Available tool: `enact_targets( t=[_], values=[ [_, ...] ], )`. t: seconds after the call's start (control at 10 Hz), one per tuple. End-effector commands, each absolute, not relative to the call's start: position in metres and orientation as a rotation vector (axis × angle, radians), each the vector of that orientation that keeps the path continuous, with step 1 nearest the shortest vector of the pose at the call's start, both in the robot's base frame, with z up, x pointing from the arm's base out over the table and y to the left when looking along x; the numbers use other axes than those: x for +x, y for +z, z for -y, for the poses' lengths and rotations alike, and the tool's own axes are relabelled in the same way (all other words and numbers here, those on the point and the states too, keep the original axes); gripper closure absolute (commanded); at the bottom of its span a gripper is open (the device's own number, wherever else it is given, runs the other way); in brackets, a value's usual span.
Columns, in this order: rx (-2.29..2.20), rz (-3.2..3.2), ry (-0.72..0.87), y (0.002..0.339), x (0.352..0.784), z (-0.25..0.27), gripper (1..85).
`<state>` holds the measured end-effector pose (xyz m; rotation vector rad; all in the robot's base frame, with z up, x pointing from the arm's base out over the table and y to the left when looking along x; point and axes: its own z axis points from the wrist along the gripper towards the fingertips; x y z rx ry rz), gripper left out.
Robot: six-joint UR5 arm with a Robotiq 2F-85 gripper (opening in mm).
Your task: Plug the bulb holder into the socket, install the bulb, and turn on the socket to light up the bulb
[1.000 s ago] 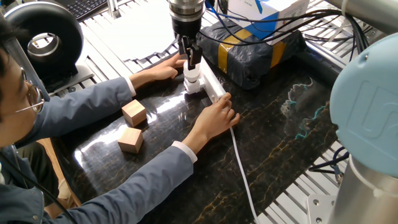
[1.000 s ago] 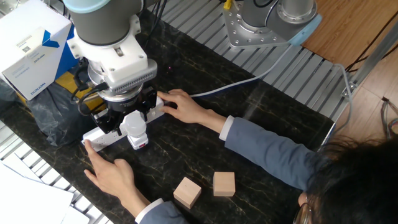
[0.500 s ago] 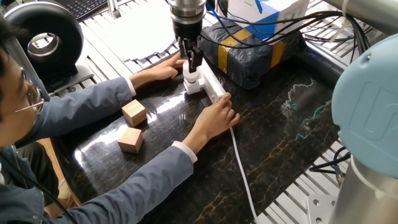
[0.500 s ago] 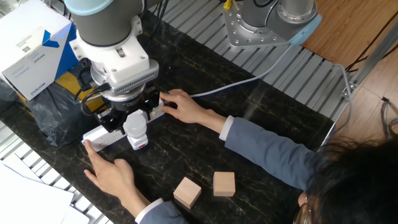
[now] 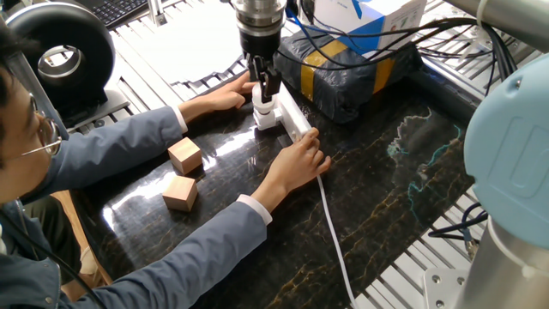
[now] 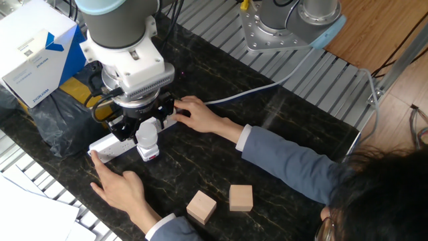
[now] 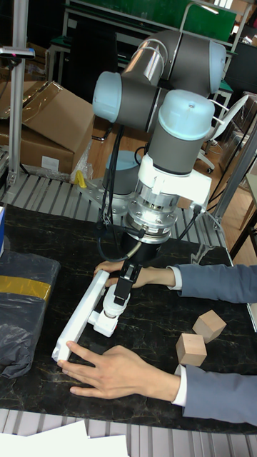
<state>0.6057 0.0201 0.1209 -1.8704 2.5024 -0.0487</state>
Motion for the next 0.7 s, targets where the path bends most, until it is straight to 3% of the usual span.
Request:
enact_targets(
  t=[0.0,0.6],
  values=[
    [-1.859,-2.492,-0.048,0.1187,0.6089,-0.0208,27.3],
    [-1.861,-2.486,-0.059,0.1165,0.6103,-0.0162,31.3]
  ],
)
